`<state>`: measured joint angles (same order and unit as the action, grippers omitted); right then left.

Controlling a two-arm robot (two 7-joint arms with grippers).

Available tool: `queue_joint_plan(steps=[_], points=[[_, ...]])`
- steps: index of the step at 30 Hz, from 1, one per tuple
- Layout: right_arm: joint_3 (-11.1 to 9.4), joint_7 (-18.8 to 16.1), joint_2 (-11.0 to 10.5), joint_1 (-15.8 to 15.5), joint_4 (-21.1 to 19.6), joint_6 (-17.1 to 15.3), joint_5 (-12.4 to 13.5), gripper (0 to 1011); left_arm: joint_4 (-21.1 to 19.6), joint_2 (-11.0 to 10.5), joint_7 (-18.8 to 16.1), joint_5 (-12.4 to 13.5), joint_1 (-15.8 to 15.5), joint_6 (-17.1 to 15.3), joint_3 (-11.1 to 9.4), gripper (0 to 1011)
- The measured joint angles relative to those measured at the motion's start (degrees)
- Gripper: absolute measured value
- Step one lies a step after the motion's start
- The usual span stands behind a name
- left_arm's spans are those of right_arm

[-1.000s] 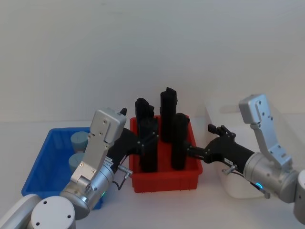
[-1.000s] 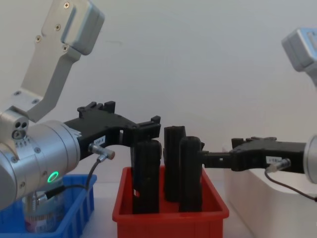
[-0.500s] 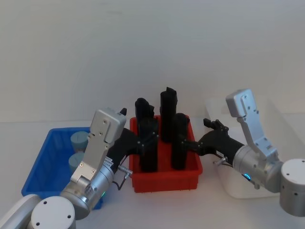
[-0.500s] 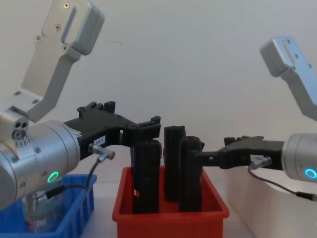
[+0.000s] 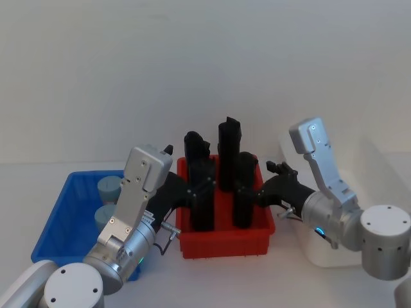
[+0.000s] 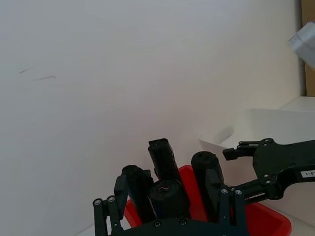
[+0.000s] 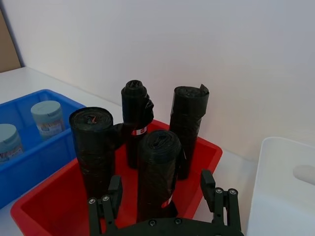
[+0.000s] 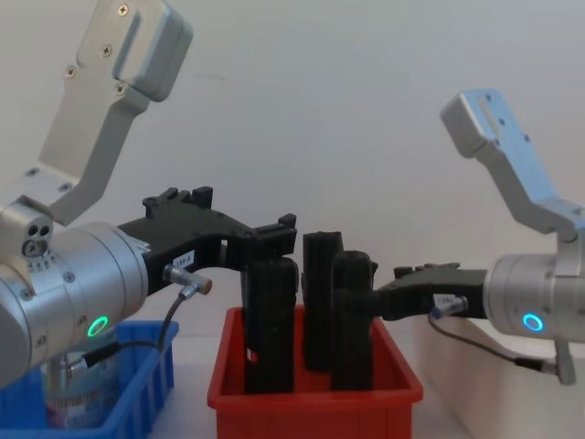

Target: Pick the cotton swabs from the blue box and place them into the white box.

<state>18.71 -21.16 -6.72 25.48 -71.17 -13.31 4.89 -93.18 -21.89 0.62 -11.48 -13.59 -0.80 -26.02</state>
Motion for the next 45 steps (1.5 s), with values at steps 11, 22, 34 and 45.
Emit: queue_joint_plan(steps=[11,22,34,45], points=[[0.6,-0.2,2.0,3.3,5.7,-1.3,0.0,1001,0.0,0.0,0.0,0.0,0.0,0.0,0.0,1004],[1.3,-0.3,3.9,6.4,10.4,-1.0,0.3,1001,0.0,0.0,0.0,0.0,0.0,0.0,0.0,1004],[1.7,-0.1,5.1,8.5,13.6,0.0,0.6,968,0.0,0.0,0.0,0.0,0.0,0.0,0.0,1004],[1.9,0.0,5.7,9.3,14.9,0.4,0.8,705,0.0,0.0,0.0,0.0,0.0,0.0,0.0,1004]])
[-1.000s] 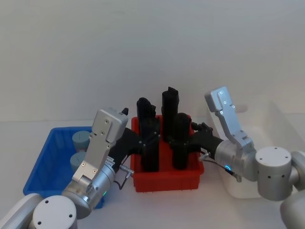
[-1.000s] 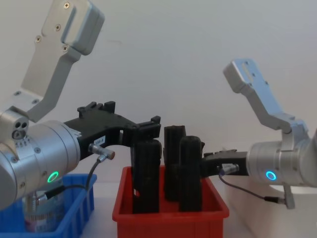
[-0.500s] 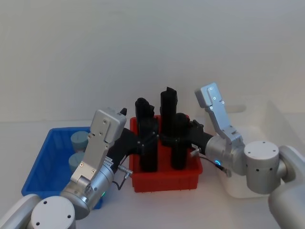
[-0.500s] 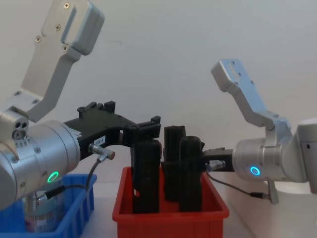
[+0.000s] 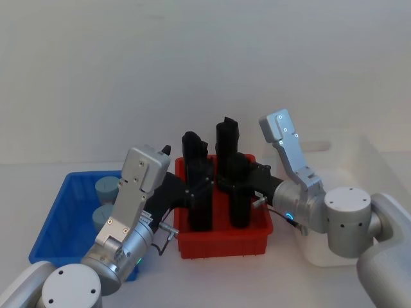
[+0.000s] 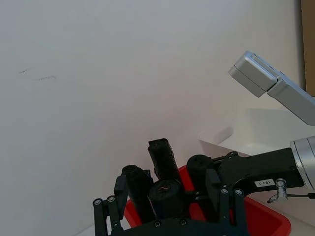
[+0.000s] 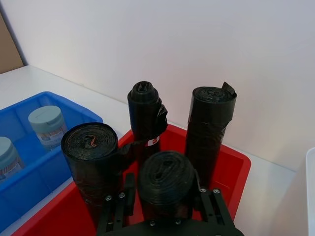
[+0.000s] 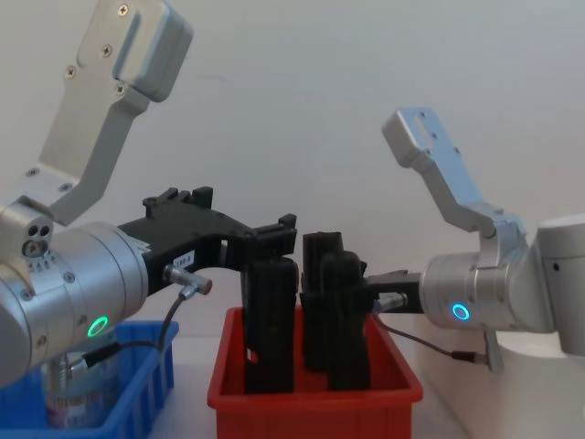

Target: Pick the cotton swabs from the blue box and place them into the white box.

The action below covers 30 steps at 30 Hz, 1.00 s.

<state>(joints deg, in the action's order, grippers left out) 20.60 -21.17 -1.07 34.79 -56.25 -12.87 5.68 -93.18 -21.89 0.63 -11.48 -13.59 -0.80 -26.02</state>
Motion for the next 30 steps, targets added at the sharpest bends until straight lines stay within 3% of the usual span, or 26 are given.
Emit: queue_joint_plan(steps=[6,18,30], points=[[0.0,0.0,0.1,0.2,0.3,0.1,0.0,466,0.0,0.0,0.0,0.0,0.0,0.0,0.0,1004],[0.0,0.4,0.0,0.1,-0.4,0.3,0.2,393,0.0,0.0,0.0,0.0,0.0,0.0,0.0,1004],[-1.4,2.5,-1.6,-2.2,-8.6,1.6,2.2,353,0.0,0.0,0.0,0.0,0.0,0.0,0.0,1004]])
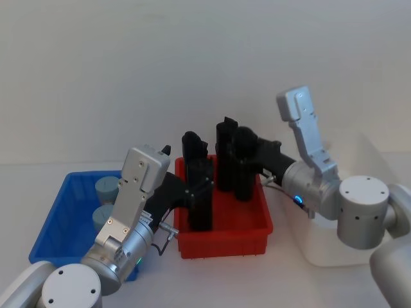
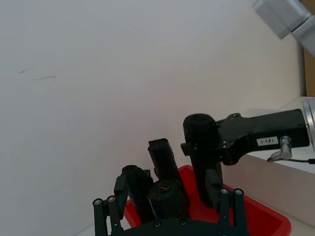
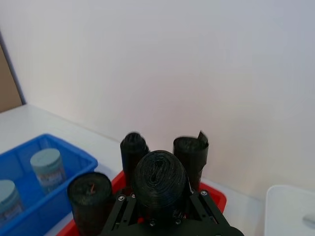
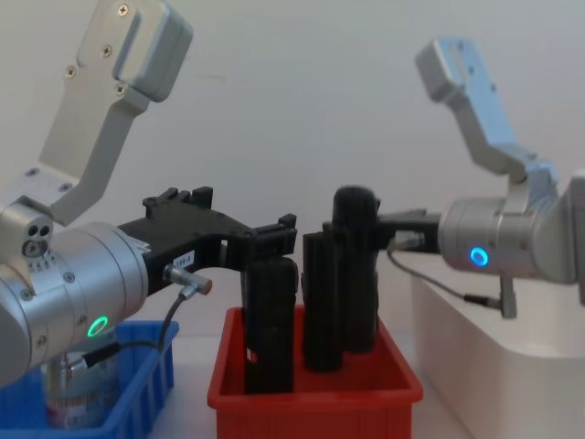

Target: Pick the cotton swabs from the blue box and place them into the white box.

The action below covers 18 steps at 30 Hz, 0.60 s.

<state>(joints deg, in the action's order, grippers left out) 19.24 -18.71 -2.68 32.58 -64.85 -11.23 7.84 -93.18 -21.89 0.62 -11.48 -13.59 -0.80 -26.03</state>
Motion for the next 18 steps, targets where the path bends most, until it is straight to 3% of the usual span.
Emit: queue_joint_plan(steps=[9,18], points=[[-1.5,2.1,-1.6,-1.6,-6.7,1.9,1.2,353,0.0,0.0,0.0,0.0,0.0,0.0,0.0,1004],[-4.0,6.5,-4.1,-3.6,-13.9,4.8,2.2,353,0.0,0.0,0.0,0.0,0.0,0.0,0.0,1004]])
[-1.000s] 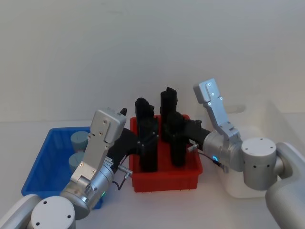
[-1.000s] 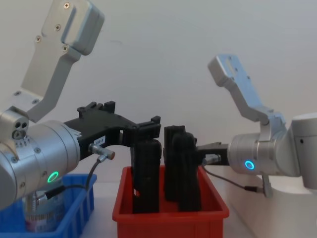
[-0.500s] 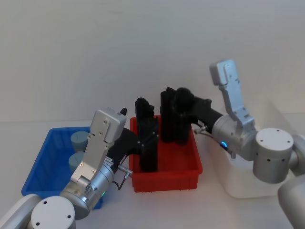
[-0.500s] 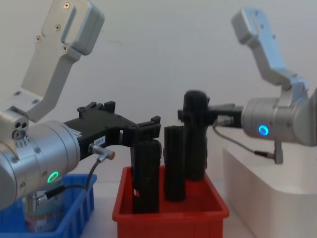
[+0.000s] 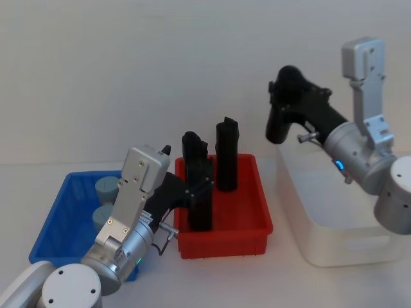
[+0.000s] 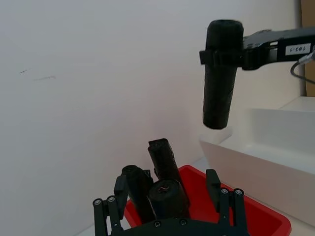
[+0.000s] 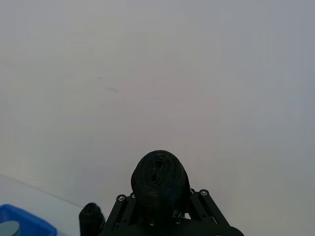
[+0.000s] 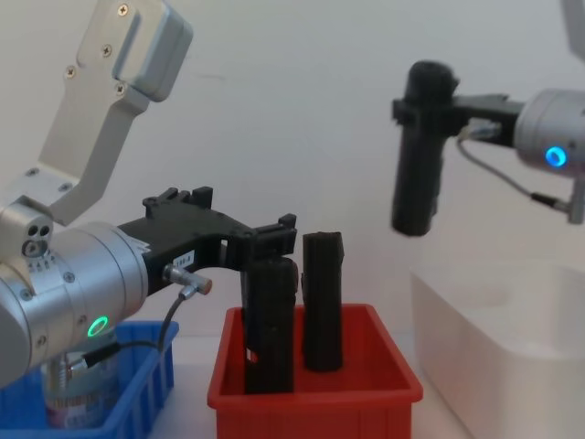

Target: Pick the cotton swabs from the blue box and place them into the white box.

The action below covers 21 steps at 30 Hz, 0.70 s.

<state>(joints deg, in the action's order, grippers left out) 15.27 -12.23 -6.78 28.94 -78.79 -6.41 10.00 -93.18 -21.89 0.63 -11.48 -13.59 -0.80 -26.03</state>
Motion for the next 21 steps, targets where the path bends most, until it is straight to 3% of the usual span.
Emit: queue_joint_plan(steps=[12,21], points=[[-3.2,6.3,-3.3,-3.3,-5.7,1.6,1.1,353,0.0,0.0,0.0,0.0,0.0,0.0,0.0,1004],[-4.6,8.8,-4.6,-5.4,-6.7,-0.3,2.9,353,0.0,0.0,0.0,0.0,0.0,0.0,0.0,1004]])
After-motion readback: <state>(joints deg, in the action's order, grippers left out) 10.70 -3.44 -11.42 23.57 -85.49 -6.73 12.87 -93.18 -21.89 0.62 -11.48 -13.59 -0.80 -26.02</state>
